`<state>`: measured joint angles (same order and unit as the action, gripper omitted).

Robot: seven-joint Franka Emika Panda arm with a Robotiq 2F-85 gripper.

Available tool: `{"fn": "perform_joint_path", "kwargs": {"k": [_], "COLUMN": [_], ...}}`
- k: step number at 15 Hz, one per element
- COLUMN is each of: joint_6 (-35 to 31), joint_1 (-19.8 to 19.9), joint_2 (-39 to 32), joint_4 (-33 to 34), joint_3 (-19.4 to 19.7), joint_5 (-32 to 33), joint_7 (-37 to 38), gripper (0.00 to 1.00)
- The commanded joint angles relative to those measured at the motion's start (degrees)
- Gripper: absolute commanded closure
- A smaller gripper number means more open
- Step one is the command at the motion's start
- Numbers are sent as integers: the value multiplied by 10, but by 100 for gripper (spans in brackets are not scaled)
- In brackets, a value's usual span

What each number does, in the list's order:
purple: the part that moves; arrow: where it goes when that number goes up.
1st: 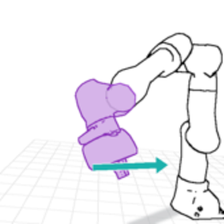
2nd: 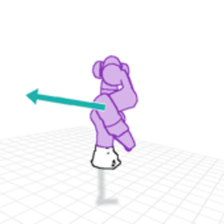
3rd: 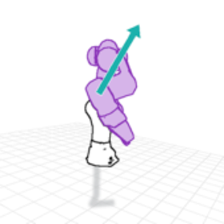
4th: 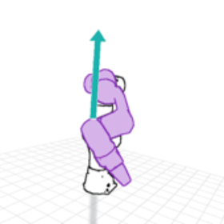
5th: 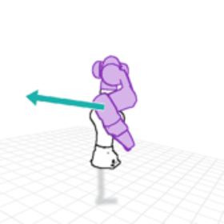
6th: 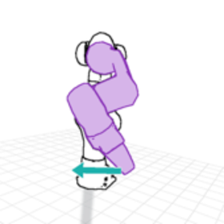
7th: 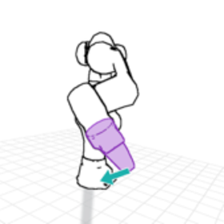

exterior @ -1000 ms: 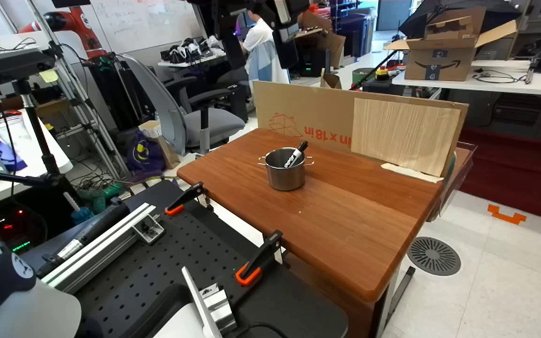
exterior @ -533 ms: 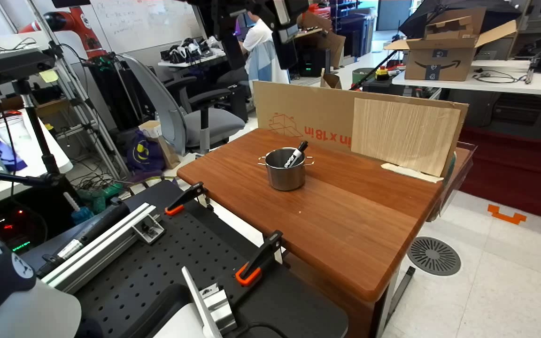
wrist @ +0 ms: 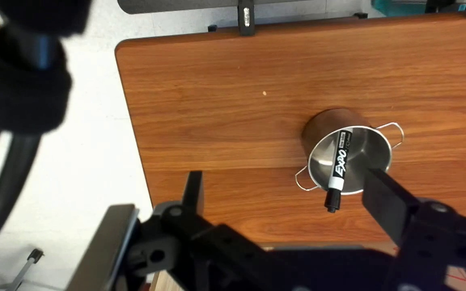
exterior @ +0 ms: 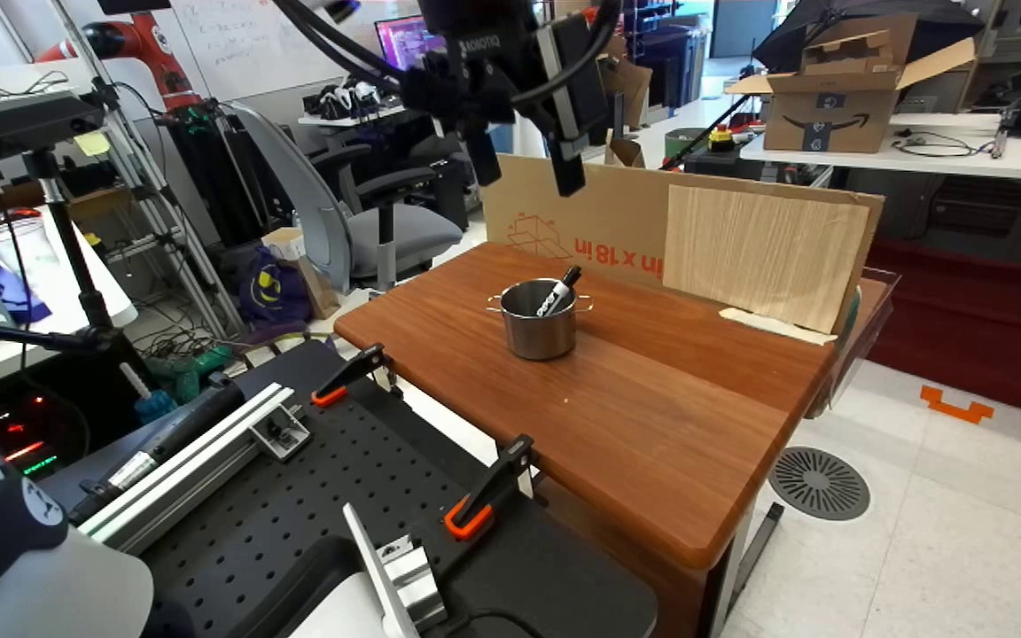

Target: Put the marker on the desk

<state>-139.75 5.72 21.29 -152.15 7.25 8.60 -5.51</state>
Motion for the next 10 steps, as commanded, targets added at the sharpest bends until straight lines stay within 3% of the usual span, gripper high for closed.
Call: {"fn": "perform_joint_path", "kwargs": {"k": [1, 10], "joint_6": [-47, -119], "joint_1": [-6, -31], "joint_2": [-120, -304], "joint_4": [62, 174], "joint_3": [-15, -48], "joint_5": [-15, -68], "joint_7": [29, 26], "gripper": [0, 0]}}
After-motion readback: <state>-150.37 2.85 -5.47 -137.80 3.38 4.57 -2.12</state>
